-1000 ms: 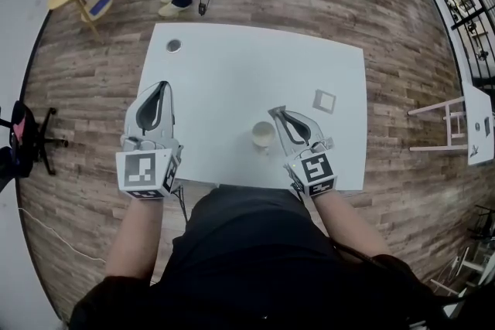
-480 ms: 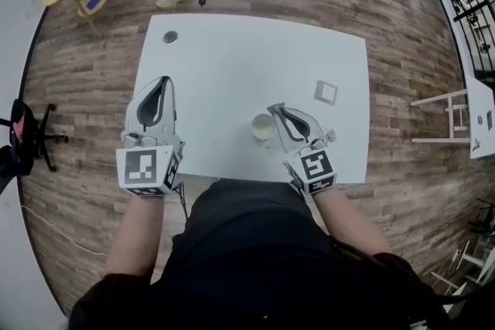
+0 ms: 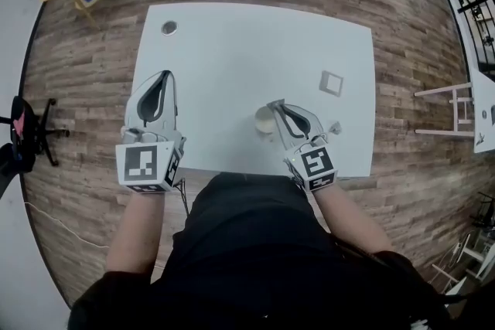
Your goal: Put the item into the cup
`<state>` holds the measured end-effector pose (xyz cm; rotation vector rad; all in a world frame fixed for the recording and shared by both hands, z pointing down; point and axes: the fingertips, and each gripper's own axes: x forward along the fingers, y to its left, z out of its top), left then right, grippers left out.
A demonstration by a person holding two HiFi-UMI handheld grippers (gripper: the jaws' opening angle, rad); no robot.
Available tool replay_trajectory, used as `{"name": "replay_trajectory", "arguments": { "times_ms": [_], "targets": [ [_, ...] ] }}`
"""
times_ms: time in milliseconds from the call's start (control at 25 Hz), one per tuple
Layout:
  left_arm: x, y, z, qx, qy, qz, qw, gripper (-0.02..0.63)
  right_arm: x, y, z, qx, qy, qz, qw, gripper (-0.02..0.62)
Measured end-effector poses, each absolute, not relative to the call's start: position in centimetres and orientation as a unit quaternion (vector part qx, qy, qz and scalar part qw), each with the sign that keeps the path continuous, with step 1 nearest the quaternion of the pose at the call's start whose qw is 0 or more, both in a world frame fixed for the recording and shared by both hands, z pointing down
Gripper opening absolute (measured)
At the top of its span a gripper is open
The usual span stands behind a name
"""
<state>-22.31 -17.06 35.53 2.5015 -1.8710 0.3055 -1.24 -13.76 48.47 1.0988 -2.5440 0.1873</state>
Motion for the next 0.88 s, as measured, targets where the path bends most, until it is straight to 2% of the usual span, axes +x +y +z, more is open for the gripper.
{"name": "replay_trajectory", "arguments": {
  "times_ms": [880],
  "targets": [
    [-22.2,-16.9,38.8,0.808,-0.574,0.129,0.039,0.008,-1.6,-12.1,52.3,0.393,-0.890,0.114,0.202,0.040]
  ]
}}
